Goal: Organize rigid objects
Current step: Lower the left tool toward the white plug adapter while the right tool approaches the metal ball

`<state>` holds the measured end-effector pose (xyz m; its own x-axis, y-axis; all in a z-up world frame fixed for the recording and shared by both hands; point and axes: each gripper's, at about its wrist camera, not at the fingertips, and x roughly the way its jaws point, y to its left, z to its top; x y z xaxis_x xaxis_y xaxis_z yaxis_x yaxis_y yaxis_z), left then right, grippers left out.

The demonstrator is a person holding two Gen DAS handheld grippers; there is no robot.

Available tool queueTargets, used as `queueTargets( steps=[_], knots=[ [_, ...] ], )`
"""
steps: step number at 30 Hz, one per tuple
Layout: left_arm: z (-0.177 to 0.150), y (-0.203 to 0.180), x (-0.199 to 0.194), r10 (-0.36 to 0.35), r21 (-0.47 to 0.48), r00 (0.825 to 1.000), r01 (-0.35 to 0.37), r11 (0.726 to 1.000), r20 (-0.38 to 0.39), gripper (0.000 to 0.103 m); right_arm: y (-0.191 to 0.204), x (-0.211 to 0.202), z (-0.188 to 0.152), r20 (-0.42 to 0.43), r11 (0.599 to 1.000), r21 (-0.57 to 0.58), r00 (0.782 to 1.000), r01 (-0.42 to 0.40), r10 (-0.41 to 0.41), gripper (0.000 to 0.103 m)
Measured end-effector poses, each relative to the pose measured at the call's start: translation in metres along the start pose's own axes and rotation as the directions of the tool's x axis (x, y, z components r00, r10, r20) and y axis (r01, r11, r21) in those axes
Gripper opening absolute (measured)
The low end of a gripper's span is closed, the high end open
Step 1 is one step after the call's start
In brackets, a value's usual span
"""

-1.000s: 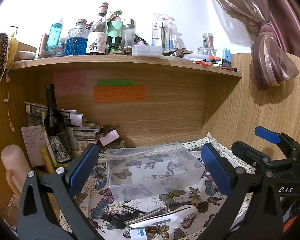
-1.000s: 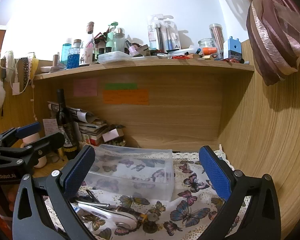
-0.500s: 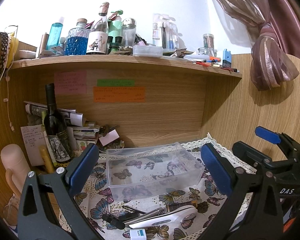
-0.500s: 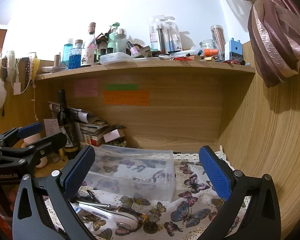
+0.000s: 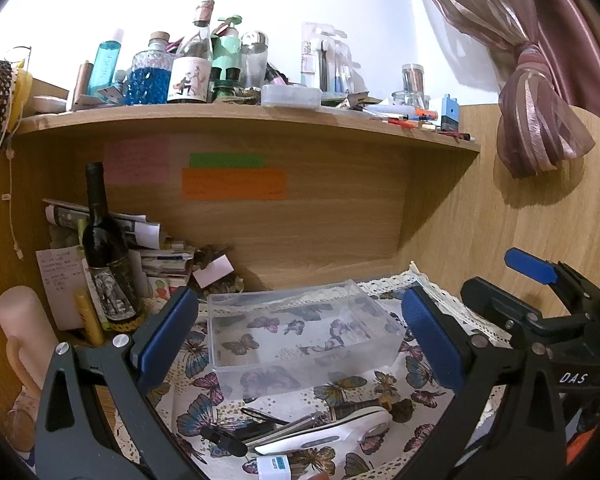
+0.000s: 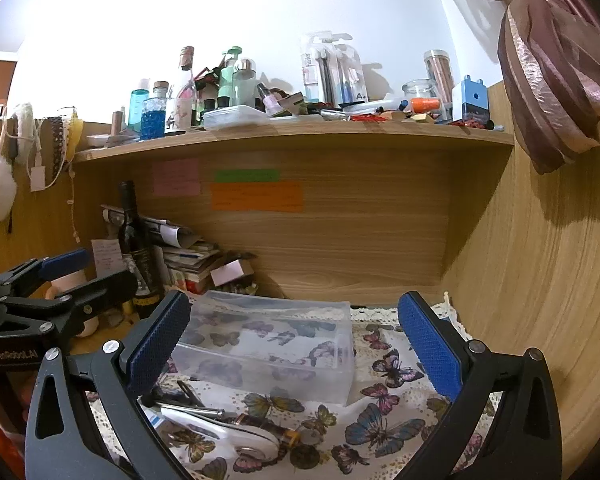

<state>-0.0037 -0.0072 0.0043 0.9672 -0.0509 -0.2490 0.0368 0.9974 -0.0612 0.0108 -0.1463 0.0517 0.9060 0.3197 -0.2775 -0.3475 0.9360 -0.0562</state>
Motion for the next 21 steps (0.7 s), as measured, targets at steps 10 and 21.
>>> queueTargets(
  steps=[10, 21],
  knots=[
    [-0.011, 0.019, 0.015, 0.004, -0.043, 0.996, -0.008, 0.999, -0.094, 0.082, -0.01, 0.013, -0.015, -0.073, 1.0, 0.015, 0.997, 0.021, -0.02, 0.091],
    [-0.056, 0.042, 0.032, 0.055, -0.046, 0.964, -0.069, 0.997, -0.261, 0.082, -0.028, 0.039, -0.061, -0.272, 0.999, 0.036, 0.962, 0.037, -0.025, 0.077]
  ],
)
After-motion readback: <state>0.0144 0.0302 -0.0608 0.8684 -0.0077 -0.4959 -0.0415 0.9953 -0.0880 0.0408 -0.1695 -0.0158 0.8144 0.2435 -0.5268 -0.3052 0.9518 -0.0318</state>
